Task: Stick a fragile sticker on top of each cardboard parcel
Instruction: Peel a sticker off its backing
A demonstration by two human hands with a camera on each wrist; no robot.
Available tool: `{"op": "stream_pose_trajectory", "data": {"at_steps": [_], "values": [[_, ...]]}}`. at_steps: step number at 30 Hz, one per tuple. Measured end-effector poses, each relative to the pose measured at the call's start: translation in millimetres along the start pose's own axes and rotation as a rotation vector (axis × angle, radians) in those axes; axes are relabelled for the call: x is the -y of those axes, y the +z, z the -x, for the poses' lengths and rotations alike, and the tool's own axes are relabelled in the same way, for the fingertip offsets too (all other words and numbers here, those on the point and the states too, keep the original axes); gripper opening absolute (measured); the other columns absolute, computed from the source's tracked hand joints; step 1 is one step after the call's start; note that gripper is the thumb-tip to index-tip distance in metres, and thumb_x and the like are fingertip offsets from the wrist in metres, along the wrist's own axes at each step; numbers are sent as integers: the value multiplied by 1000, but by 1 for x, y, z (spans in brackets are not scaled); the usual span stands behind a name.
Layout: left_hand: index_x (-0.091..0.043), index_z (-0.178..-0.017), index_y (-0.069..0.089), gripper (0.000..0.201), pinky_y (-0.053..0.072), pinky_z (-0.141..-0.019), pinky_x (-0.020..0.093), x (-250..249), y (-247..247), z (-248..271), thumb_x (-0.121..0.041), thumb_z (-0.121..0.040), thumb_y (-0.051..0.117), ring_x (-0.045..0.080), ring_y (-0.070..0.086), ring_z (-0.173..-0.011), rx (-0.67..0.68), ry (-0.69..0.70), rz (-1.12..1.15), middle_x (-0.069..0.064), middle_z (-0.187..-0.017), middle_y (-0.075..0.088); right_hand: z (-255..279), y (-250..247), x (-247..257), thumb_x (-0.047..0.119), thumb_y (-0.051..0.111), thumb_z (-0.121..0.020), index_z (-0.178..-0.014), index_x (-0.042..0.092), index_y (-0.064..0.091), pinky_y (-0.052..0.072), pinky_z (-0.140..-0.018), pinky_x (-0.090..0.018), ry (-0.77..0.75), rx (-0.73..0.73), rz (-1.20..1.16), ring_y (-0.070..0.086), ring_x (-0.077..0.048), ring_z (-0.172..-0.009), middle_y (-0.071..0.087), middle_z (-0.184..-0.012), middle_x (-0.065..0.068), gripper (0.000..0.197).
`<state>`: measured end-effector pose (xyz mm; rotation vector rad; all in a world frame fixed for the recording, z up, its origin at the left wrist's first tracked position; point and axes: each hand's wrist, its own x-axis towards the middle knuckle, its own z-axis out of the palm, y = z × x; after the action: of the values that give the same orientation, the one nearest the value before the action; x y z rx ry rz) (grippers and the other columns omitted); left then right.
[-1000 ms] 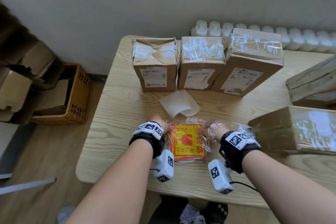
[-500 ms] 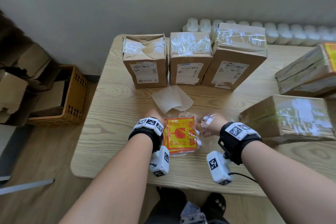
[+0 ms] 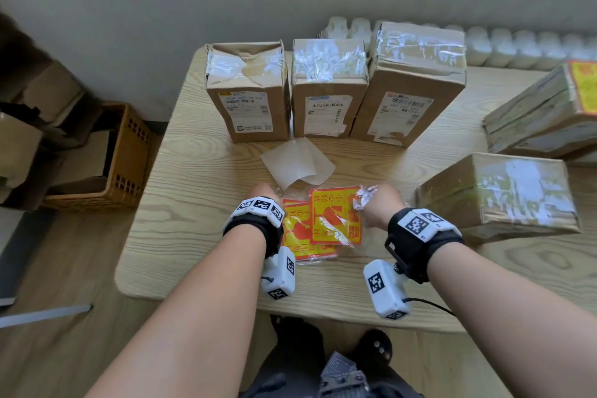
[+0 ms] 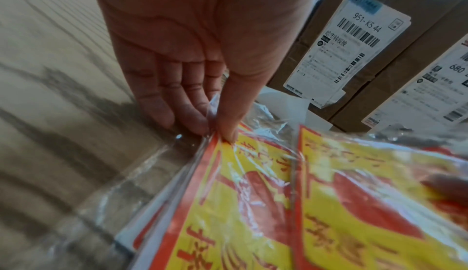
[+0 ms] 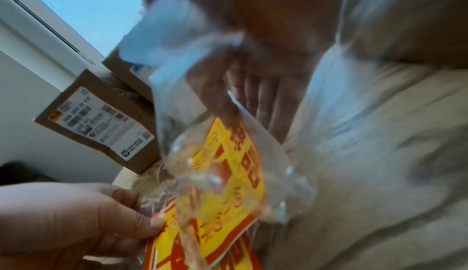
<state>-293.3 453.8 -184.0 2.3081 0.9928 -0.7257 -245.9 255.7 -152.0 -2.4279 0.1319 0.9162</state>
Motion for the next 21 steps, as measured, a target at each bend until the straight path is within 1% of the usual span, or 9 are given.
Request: {"op": "stream_pose_trajectory", "data": {"at_steps": [2, 4, 6, 9, 11, 14, 16, 19, 21], "values": [[1, -120, 62, 34, 50, -87, 35, 1, -2, 3, -12, -89, 62, 32, 62, -111, -27, 17, 5, 17, -121, 64, 8, -9, 1, 12, 59, -87, -88, 3, 66, 57, -82, -45, -44, -36, -76, 69, -33, -90, 71, -94, -16, 11], [0, -120, 61, 37, 51, -87, 36, -4, -3, 8, -14, -86, 65, 32, 62, -110, -79, 2, 31, 17, -119, 65, 20, -21, 3, 11, 58, -88, -84, 10, 63, 55, -76, -38, -102, -84, -101, 67, -26, -84, 69, -88, -10, 6], [0, -120, 55, 48, 52, -89, 36, -13, -10, 21, -20, -78, 71, 33, 61, -111, -181, -35, 104, 15, -120, 63, 32, -36, 3, 12, 59, -87, -83, 16, 62, 45, -70, -26, -170, -148, -99, 61, -20, -80, 64, -83, -3, 6], [-2, -124, 47, 59, 47, -95, 40, -33, -25, 44, -23, -77, 74, 33, 53, -121, -314, -16, 159, 17, -128, 55, 46, -54, 0, 14, 63, -84, -74, 21, 62, 40, -68, -24, -226, -217, -85, 60, -19, -81, 64, -81, 0, 12], [-4, -122, 54, 51, 47, -92, 38, -46, -34, 59, -23, -79, 72, 33, 54, -119, -307, 48, 119, 17, -128, 57, 56, -67, -1, 16, 65, -82, -67, 24, 58, 40, -68, -24, -265, -260, -96, 60, -20, -82, 64, -79, 1, 19], [-11, -106, 70, 23, 48, -79, 30, -70, -47, 88, -14, -85, 60, 30, 62, -107, -269, 208, 88, 9, -114, 68, 69, -85, -3, 17, 66, -84, -74, 24, 62, 42, -68, -24, -345, -317, -152, 62, -18, -80, 65, -79, 1, 12], [-16, -93, 73, 19, 46, -77, 25, -87, -52, 107, -12, -87, 56, 25, 63, -104, -260, 332, 144, 2, -108, 71, 78, -98, -3, 19, 65, -86, -79, 23, 64, 47, -65, -25, -389, -346, -204, 63, -16, -76, 65, -77, 3, 8], [-24, -87, 72, 13, 47, -79, 24, -112, -58, 132, -21, -88, 60, 18, 63, -100, -248, 469, 313, -4, -98, 70, 94, -117, -4, 26, 63, -90, -85, 25, 64, 44, -57, -21, -451, -378, -211, 58, -10, -70, 60, -74, 9, 5], [-24, -86, 73, 13, 52, -80, 30, -126, -61, 146, -30, -89, 62, 17, 65, -93, -170, 553, 417, -5, -89, 69, 101, -128, -6, 27, 63, -91, -89, 26, 65, 49, -64, -25, -483, -354, -191, 62, -14, -77, 65, -81, 5, 4]]}}
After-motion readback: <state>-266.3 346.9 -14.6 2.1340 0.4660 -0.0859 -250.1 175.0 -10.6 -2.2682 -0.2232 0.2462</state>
